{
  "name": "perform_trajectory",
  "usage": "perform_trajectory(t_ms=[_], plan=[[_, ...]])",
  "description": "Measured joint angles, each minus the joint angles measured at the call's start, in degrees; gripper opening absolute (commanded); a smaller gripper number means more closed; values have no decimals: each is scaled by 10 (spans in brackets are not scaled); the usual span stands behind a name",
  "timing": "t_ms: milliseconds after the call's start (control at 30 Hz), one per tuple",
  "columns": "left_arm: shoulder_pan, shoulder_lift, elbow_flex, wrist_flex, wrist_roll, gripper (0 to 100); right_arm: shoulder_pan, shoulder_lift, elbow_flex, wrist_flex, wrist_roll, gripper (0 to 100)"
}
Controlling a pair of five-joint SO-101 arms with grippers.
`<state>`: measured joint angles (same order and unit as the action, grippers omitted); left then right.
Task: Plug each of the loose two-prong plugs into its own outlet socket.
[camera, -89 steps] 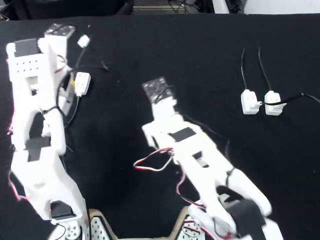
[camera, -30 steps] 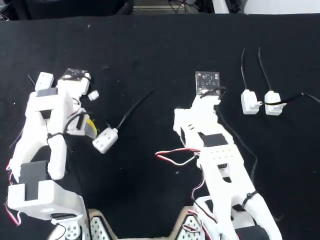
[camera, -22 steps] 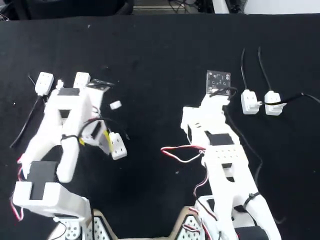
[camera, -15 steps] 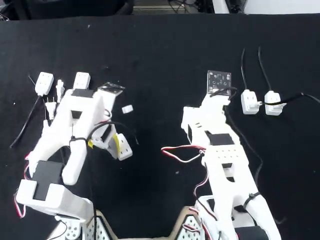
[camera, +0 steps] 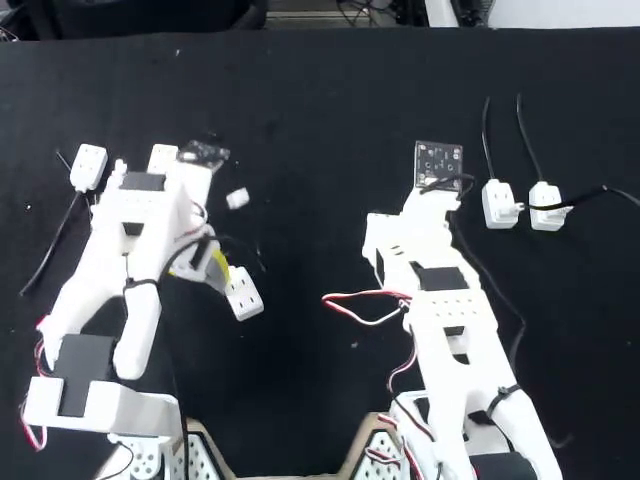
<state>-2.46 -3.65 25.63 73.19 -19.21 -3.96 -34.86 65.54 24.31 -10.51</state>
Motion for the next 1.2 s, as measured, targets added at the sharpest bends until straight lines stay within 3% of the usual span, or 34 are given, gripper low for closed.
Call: perform_trajectory(t_ms=[167,400,533,667,867,1033,1200], plan=[[26,-17,84,-65,27,288,0,0,0,0,0,166],[126,-23,88,-130,141,288,0,0,0,0,0,166],[182,-19,76,-135,185,288,0,0,0,0,0,166],[194,-17,53,-111,193,288,0,0,0,0,0,166],[102,-14,-71,-39,197,288,0,0,0,0,0,166],[25,40,-91,-105,281,288,0,0,0,0,0,166],[-1,147,-104,-155,389,288,0,0,0,0,0,166]])
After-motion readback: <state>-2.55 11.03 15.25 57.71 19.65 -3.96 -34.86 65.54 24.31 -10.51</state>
